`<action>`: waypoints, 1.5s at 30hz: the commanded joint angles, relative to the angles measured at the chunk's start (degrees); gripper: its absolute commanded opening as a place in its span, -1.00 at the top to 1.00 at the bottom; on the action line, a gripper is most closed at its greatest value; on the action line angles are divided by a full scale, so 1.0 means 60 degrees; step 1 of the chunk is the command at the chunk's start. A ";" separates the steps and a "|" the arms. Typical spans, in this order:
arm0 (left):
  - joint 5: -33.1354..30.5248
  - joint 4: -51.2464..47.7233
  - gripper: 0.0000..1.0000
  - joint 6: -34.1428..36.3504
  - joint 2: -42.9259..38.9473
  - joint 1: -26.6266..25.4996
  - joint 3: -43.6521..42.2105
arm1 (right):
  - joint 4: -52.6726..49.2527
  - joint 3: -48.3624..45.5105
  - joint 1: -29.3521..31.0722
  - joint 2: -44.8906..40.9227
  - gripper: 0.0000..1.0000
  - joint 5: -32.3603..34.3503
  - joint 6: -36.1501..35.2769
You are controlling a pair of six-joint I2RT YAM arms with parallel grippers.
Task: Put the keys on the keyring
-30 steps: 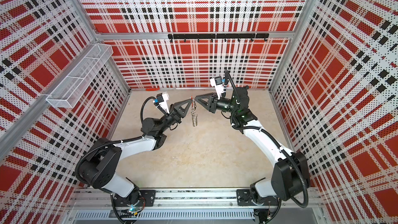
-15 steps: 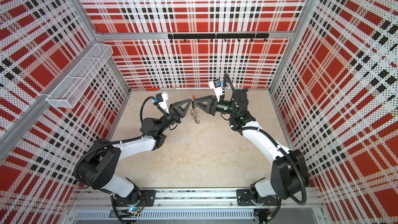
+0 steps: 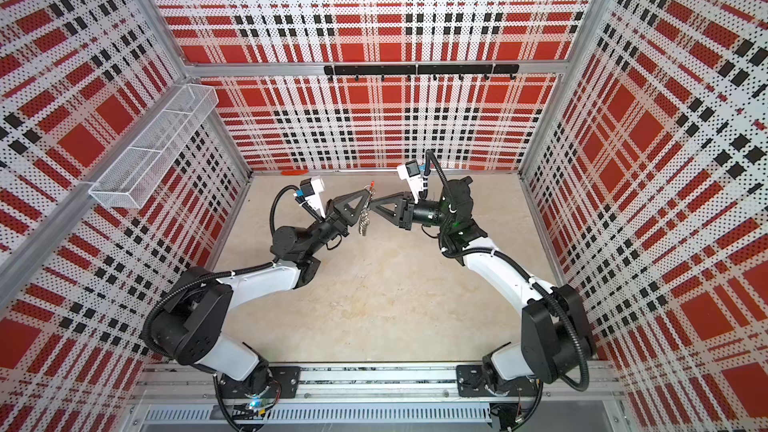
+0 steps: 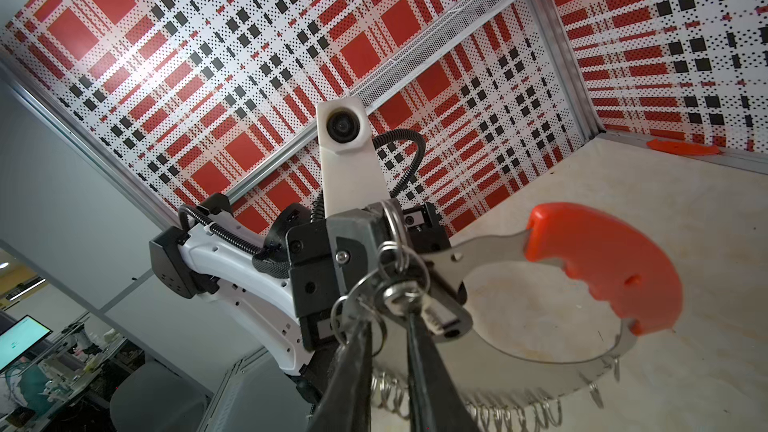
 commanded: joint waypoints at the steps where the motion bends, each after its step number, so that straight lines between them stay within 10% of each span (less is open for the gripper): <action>1: 0.0090 0.0302 1.00 0.0155 -0.0177 -0.0034 0.0214 | -0.0729 0.0049 -0.0016 -0.0441 0.61 0.0395 -0.0690; 9: 0.0100 -0.0137 1.00 0.0552 -0.0255 -0.0057 0.0080 | -0.2251 0.0717 -0.0514 -0.0763 0.41 0.1272 -0.1700; 23: 0.0139 -0.0184 1.00 0.0628 -0.0413 -0.0076 0.0015 | 0.0083 0.1199 -0.0340 0.0397 0.27 -0.0021 0.0010; 45: 0.0079 -0.0175 1.00 0.0626 -0.0445 -0.0083 -0.0025 | 0.0358 0.1280 -0.0079 0.0595 0.85 -0.0129 0.0107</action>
